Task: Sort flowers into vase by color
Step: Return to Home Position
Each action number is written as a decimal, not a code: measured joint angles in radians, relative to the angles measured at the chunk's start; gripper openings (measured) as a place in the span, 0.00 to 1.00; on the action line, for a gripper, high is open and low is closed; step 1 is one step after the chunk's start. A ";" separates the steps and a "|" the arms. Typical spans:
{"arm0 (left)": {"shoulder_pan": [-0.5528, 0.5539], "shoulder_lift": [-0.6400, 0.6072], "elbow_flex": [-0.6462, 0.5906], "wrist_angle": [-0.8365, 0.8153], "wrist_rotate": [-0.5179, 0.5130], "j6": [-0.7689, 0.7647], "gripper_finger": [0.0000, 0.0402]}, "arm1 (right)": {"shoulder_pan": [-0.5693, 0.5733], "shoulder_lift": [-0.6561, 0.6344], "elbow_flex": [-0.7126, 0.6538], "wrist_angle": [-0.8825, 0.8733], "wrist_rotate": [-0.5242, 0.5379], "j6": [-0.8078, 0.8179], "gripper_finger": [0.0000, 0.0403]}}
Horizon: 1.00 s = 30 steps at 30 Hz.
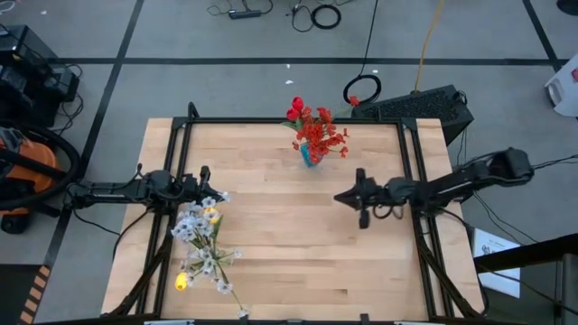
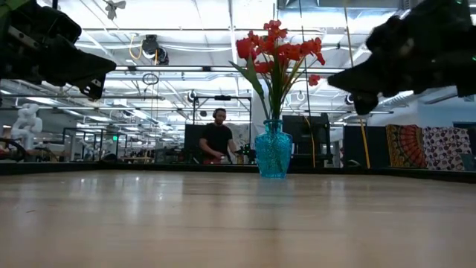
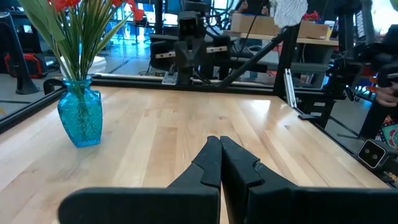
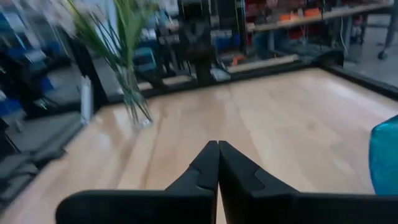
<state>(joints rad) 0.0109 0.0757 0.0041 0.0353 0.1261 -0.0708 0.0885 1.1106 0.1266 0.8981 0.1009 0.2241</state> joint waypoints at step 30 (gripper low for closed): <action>0.000 0.000 0.000 0.000 -0.001 0.000 0.00 | -0.051 -0.715 -0.113 -0.503 0.058 -0.055 0.00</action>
<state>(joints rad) 0.0108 0.0757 0.0044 0.0358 0.1253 -0.0708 0.0377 0.3953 0.0139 0.3951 0.1588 0.1693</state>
